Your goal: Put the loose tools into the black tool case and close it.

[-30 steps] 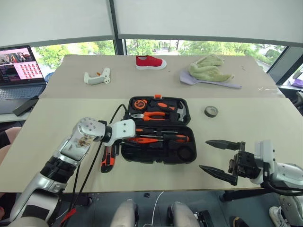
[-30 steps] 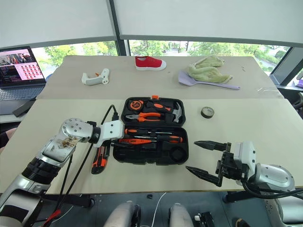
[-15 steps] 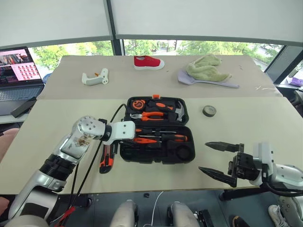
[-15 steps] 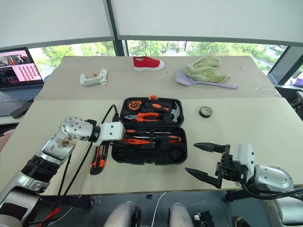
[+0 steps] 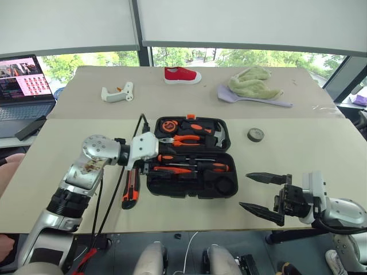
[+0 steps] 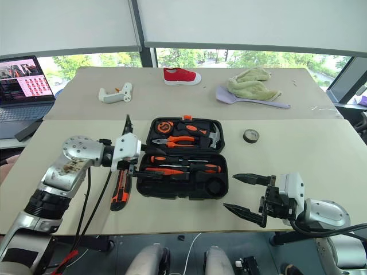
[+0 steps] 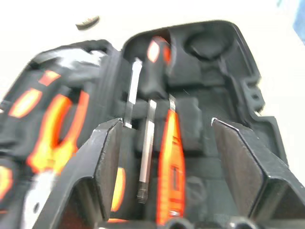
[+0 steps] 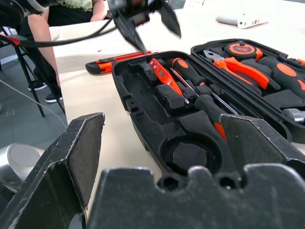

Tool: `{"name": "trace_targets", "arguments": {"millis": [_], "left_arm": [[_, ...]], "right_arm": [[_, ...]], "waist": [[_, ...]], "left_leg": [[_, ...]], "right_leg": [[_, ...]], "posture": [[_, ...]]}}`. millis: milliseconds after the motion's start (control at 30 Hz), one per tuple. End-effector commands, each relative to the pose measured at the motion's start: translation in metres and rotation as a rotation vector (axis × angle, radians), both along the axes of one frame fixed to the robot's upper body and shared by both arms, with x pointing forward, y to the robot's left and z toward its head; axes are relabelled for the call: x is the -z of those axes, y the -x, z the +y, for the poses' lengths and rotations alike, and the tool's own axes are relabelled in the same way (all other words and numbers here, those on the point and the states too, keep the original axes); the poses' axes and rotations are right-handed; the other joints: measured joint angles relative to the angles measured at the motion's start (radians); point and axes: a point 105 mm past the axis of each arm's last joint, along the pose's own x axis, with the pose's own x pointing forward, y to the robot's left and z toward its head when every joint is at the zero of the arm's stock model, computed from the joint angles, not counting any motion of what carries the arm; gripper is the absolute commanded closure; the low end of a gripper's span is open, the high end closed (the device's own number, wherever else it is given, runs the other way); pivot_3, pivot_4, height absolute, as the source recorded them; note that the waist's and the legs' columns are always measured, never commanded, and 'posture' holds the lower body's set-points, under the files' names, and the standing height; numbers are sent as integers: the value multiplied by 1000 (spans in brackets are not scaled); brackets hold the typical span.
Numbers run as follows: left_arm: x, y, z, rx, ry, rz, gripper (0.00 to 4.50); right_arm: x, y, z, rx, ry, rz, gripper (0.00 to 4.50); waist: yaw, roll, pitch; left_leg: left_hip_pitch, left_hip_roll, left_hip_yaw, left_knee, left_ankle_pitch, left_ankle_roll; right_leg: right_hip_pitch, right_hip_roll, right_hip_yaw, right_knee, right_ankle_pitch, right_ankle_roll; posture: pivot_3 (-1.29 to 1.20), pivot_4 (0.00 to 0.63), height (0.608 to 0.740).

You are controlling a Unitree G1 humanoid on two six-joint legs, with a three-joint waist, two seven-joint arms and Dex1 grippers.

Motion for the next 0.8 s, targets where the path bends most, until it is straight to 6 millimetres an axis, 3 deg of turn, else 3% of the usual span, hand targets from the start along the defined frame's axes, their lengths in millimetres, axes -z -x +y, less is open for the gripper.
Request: {"name": "trace_targets", "arguments": {"millis": [33, 200, 233, 467, 633, 800], "left_arm": [[11, -7, 4, -54, 38, 12, 2476], [32, -12, -1, -47, 75, -2, 4326], [38, -9, -2, -35, 75, 16, 4435], [70, -2, 3, -29, -17, 104, 4435], [92, -15, 6, -178, -82, 203, 4435], [108, -7, 8, -220, -146, 341, 4435]], "right_arm": [[-6, 3, 2, -5, -4, -38, 0], [-6, 4, 2, -3, -7, -37, 0], [-7, 4, 2, -1, -7, -38, 0], [-6, 8, 1, 25, -6, -44, 0], [-4, 9, 4, 28, -13, -37, 0], [-4, 9, 6, 25, -20, -27, 0]], "waist": [[0, 0, 0], [1, 0, 0], [0, 0, 0], [-1, 0, 0], [-2, 5, -3], [-3, 9, -9]], "left_leg": [[0, 0, 0, 0, 0, 0], [0, 0, 0, 0, 0, 0], [0, 0, 0, 0, 0, 0], [0, 0, 0, 0, 0, 0], [3, 0, 0, 0, 0, 0], [7, 0, 0, -1, 0, 0]], "right_leg": [[0, 0, 0, 0, 0, 0], [0, 0, 0, 0, 0, 0], [0, 0, 0, 0, 0, 0], [0, 0, 0, 0, 0, 0], [2, 0, 1, 0, 0, 0], [6, 2, 1, 1, 0, 0]], "posture": [[0, 150, 740], [0, 150, 740], [0, 150, 740], [0, 150, 740], [0, 150, 740], [0, 150, 740]]}}
